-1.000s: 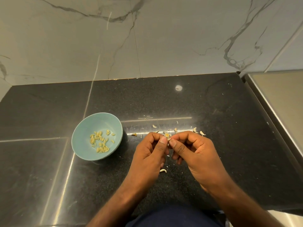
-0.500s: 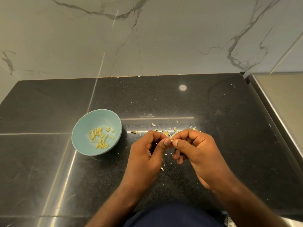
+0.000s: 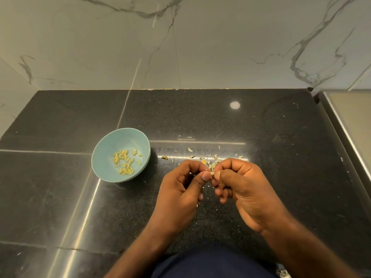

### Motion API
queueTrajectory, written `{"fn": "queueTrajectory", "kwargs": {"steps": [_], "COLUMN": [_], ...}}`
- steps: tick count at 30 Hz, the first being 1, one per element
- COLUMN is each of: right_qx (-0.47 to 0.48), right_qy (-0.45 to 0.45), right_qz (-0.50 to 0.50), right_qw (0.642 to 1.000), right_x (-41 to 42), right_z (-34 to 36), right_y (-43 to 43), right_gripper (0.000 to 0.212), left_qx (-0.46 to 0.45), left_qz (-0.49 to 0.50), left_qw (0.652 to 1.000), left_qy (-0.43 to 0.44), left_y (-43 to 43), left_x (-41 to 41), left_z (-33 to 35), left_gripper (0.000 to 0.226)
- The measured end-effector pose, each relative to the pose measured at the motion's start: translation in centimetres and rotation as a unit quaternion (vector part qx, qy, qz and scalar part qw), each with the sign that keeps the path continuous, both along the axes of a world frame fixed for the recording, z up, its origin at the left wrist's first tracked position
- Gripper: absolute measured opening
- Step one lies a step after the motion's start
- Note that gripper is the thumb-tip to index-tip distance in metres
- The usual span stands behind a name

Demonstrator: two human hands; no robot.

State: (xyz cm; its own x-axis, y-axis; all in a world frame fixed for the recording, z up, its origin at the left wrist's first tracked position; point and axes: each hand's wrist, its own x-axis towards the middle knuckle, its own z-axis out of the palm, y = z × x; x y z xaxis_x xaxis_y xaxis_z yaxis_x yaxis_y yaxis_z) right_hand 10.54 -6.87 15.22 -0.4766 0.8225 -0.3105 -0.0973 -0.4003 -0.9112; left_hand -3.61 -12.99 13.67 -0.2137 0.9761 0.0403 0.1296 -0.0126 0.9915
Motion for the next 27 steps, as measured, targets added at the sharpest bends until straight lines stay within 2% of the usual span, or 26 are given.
{"fn": "queueTrajectory", "kwargs": {"steps": [4, 8, 10, 16, 19, 22, 27], "right_qx": [-0.023, -0.029, 0.002, 0.079, 0.129, 0.202, 0.250], "right_qy": [0.013, 0.032, 0.023, 0.012, -0.029, -0.079, -0.103], "right_qz": [0.008, 0.019, 0.017, 0.044, 0.064, 0.077, 0.072], "right_qw": [1.000, 0.999, 1.000, 0.996, 0.989, 0.973, 0.960], "right_x": [0.6, 1.2, 1.5, 2.6, 2.9, 3.0, 2.3], "right_z": [-0.3, -0.4, -0.7, -1.3, -1.6, -1.8, -1.7], "right_y": [0.3, 0.4, 0.5, 1.2, 1.5, 1.4, 1.0], "right_gripper": [0.016, 0.003, 0.010, 0.009, 0.012, 0.018, 0.023], "left_qx": [-0.022, -0.043, -0.045, -0.043, -0.041, -0.041, -0.053], "left_qz": [0.003, 0.021, 0.032, 0.075, 0.098, 0.107, 0.097], "left_qw": [0.998, 0.996, 0.997, 0.996, 0.993, 0.989, 0.987], "left_qy": [-0.050, -0.074, -0.056, 0.016, 0.052, 0.096, 0.118], "left_y": [0.0, 0.0, 0.1, -0.1, -0.2, -0.1, 0.3], "left_x": [0.4, 1.1, 1.5, 2.8, 3.2, 3.0, 2.2], "left_z": [0.0, 0.2, 0.3, 0.6, 0.7, 0.8, 1.0], "left_gripper": [0.013, 0.018, 0.016, 0.014, 0.005, 0.008, 0.007]}}
